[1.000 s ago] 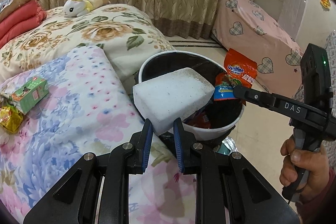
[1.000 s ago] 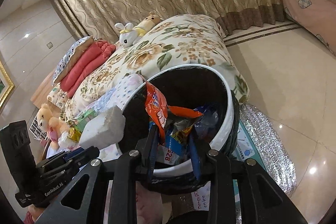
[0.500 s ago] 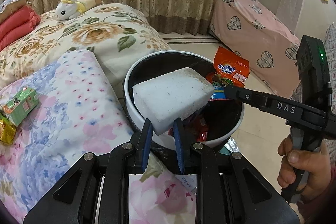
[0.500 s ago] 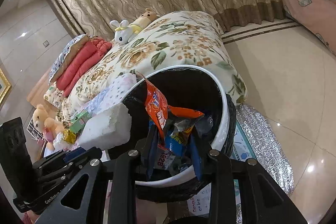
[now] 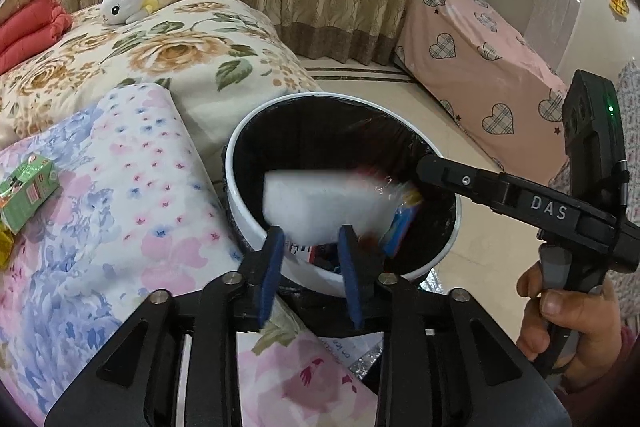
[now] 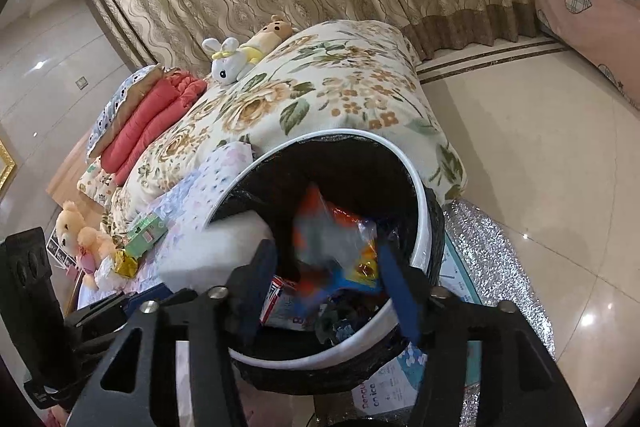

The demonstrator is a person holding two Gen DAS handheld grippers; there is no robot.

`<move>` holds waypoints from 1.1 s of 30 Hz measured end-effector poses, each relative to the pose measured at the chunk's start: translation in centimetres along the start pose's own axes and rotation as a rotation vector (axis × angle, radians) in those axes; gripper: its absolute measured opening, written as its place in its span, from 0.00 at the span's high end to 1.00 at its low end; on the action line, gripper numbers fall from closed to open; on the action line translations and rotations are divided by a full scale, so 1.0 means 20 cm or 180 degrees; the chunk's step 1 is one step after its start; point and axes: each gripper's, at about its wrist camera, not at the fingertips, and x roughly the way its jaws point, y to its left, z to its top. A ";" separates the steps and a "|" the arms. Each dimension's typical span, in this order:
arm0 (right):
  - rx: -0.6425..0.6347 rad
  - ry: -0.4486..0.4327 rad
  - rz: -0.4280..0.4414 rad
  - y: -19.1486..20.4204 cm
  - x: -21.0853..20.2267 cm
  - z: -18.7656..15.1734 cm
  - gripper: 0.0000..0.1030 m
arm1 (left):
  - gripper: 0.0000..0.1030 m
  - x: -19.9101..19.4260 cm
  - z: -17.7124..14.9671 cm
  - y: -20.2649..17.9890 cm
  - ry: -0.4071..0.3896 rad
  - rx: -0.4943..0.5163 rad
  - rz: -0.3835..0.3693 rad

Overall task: Collect trash
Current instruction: 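Open both tools to drop the foam block and Ovaltine bag into the bin, then move both tools back over the trash on the bed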

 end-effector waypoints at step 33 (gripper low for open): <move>-0.0364 0.0191 0.0559 0.56 0.10 -0.25 0.14 | 0.45 -0.38 -0.48 0.66 -0.0142 -0.1079 0.0512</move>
